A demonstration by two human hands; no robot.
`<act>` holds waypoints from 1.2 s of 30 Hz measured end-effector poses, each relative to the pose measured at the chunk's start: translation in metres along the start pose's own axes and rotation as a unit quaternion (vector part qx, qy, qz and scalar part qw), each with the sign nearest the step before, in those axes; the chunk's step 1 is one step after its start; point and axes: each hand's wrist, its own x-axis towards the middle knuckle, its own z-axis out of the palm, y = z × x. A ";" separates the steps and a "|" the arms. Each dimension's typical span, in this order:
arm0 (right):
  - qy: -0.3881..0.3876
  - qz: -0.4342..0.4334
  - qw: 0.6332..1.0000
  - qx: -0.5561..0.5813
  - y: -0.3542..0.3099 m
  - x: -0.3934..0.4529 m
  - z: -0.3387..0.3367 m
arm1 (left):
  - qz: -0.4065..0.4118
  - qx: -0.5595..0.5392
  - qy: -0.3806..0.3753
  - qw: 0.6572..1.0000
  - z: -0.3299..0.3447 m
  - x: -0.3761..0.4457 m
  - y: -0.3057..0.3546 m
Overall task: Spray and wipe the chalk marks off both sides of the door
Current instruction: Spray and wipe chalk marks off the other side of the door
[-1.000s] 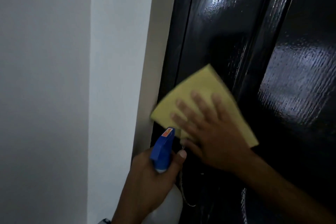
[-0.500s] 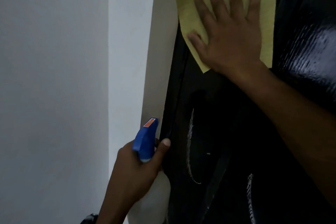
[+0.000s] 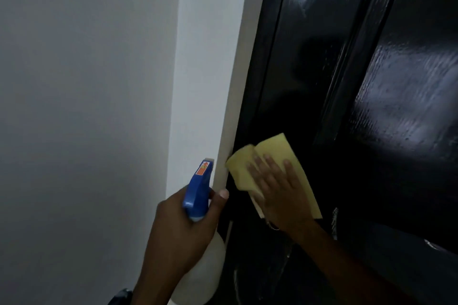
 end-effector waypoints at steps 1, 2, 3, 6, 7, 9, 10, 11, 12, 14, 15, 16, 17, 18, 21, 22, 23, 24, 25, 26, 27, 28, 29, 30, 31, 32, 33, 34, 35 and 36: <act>0.014 0.036 0.999 0.004 0.011 0.018 -0.011 | 0.008 -0.004 -0.005 1.000 -0.004 0.000 0.000; 0.037 0.070 0.997 0.007 0.025 0.041 -0.025 | 0.011 -0.006 -0.013 1.000 -0.006 0.001 0.000; 0.062 0.098 0.993 0.005 0.044 0.066 -0.039 | 0.009 -0.009 -0.025 1.000 -0.007 0.000 0.000; 0.090 0.155 0.984 0.002 0.107 0.138 -0.084 | -0.004 -0.027 -0.043 0.999 -0.002 0.005 0.003; 0.088 0.167 0.982 0.001 0.120 0.154 -0.095 | -0.006 -0.032 -0.045 0.998 0.002 0.008 0.005; 0.088 0.174 0.981 -0.001 0.129 0.165 -0.099 | -0.007 -0.039 -0.054 0.998 0.011 0.013 0.007; 0.096 0.173 0.980 -0.005 0.127 0.165 -0.097 | -0.004 -0.045 -0.054 0.998 0.016 0.016 0.007; 0.104 0.175 0.979 -0.008 0.125 0.164 -0.094 | 0.001 -0.051 -0.051 0.997 0.021 0.019 0.006; 0.108 0.178 0.978 -0.006 0.123 0.161 -0.092 | 0.007 -0.057 -0.047 0.997 0.027 0.021 0.004; 0.117 0.187 0.975 0.003 0.121 0.158 -0.089 | 0.013 -0.060 -0.036 0.997 0.036 0.026 0.001; 0.122 0.188 0.975 0.005 0.119 0.157 -0.088 | 0.016 -0.057 -0.032 0.998 0.040 0.028 -0.001; 0.125 0.188 0.974 0.005 0.118 0.155 -0.087 | 0.020 -0.054 -0.029 0.998 0.044 0.030 -0.003; 0.127 0.186 0.974 0.005 0.115 0.153 -0.086 | 0.023 -0.052 -0.025 0.998 0.047 0.030 -0.005; 0.129 0.185 0.974 0.009 0.111 0.150 -0.083 | 0.027 -0.048 -0.022 0.998 0.049 0.030 -0.008; 0.139 0.183 0.973 0.021 0.099 0.139 -0.073 | 0.039 -0.028 -0.020 0.999 0.055 0.028 -0.014; 0.142 0.184 0.972 0.025 0.093 0.135 -0.069 | 0.039 -0.019 -0.018 0.999 0.057 0.028 -0.016; 0.144 0.185 0.972 0.027 0.088 0.132 -0.066 | 0.035 -0.009 -0.016 0.999 0.059 0.027 -0.019; 0.145 0.186 0.971 0.028 0.083 0.129 -0.063 | 0.031 0.004 -0.014 0.999 0.061 0.026 -0.022; 0.145 0.188 0.971 0.027 0.080 0.125 -0.060 | 0.028 0.012 -0.014 0.999 0.062 0.025 -0.024; 0.145 0.189 0.971 0.029 0.077 0.122 -0.056 | 0.028 0.019 -0.016 0.999 0.064 0.024 -0.028; 0.148 0.189 0.970 0.029 0.075 0.119 -0.053 | 0.030 0.024 -0.019 0.999 0.065 0.024 -0.031; 0.149 0.187 0.971 0.028 0.073 0.117 -0.051 | 0.031 0.030 -0.021 0.999 0.065 0.023 -0.036; 0.151 0.186 0.970 0.026 0.071 0.116 -0.051 | 0.032 0.031 -0.022 0.999 0.066 0.022 -0.039; 0.152 0.185 0.971 0.025 0.070 0.116 -0.051 | 0.032 0.030 -0.018 0.999 0.066 0.021 -0.042; 0.150 0.184 0.971 0.026 0.067 0.116 -0.050 | 0.031 0.026 -0.013 0.999 0.066 0.018 -0.047; 0.149 0.186 0.971 0.027 0.067 0.116 -0.050 | 0.030 0.026 -0.006 0.999 0.066 0.016 -0.048; 0.149 0.187 0.971 0.027 0.067 0.114 -0.050 | 0.028 0.025 -0.001 0.999 0.065 0.013 -0.049; 0.147 0.191 0.970 0.026 0.066 0.114 -0.050 | 0.025 0.022 -0.002 0.999 0.064 0.011 -0.052; 0.144 0.194 0.970 0.024 0.063 0.113 -0.049 | 0.025 0.015 -0.007 1.000 0.063 0.009 -0.056; 0.142 0.197 0.970 0.023 0.060 0.111 -0.046 | 0.025 0.012 -0.012 1.000 0.062 0.008 -0.058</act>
